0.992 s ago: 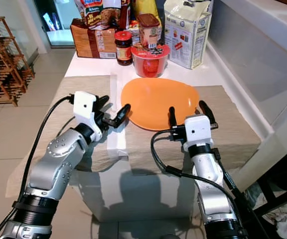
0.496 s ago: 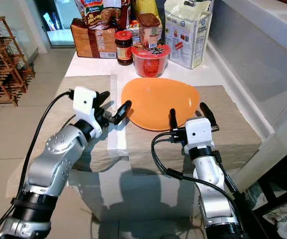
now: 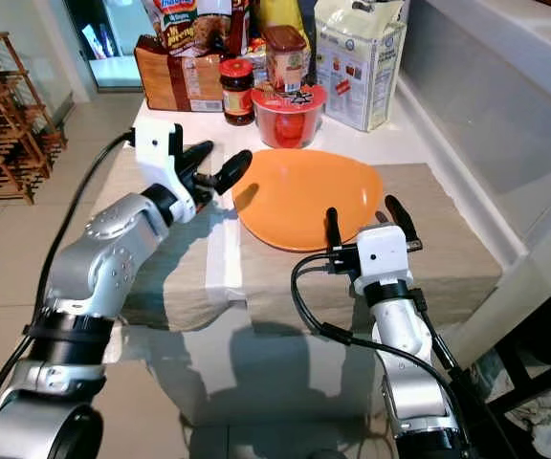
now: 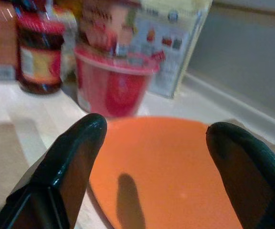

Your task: Setting the table

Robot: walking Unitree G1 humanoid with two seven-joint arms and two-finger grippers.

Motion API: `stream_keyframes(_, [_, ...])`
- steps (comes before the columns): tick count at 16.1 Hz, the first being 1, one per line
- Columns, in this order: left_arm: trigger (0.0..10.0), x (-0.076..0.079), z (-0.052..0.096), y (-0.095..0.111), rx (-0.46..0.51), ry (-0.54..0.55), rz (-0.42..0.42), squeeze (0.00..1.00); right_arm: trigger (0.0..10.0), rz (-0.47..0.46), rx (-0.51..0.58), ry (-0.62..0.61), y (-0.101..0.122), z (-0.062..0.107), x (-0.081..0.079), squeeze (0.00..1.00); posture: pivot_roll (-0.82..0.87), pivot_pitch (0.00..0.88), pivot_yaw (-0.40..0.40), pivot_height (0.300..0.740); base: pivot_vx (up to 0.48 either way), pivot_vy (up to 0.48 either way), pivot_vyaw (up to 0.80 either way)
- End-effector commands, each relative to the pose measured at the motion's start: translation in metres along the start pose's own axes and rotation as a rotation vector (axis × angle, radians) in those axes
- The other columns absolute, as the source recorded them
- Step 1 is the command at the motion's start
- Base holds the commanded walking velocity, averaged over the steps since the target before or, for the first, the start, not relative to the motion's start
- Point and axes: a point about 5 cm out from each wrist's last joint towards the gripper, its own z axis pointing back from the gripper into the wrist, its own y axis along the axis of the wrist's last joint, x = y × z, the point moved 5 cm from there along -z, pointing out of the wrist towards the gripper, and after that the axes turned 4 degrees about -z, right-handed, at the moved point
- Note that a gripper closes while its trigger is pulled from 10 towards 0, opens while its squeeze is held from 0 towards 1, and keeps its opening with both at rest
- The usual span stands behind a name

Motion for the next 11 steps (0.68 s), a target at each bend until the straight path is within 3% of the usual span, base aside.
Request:
stream_keyframes(1, [0.0, 0.002, -0.003, -0.001, -0.015, -0.014, 0.021, 0.0, 10.0, 0.0, 0.038, -0.009, 0.013, -0.004, 0.003, 0.0, -0.1, 0.0, 0.072, 0.736, 0.0, 0.0, 0.0])
stream_keyframes(7, [0.0, 0.014, -0.008, -0.008, -0.053, -0.058, 0.083, 0.0, 10.0, 0.004, 0.052, -0.009, 0.018, -0.005, 0.004, 0.0, -0.11, 0.0, 0.07, 0.736, 0.0, 0.0, 0.0])
stream_keyframes(11, [0.0, 0.013, -0.003, -0.013, -0.058, -0.069, -0.103, 0.0, 10.0, 0.0, 0.046, -0.007, 0.017, -0.004, 0.003, 0.0, -0.11, 0.0, 0.074, 0.736, 0.0, 0.0, 0.0])
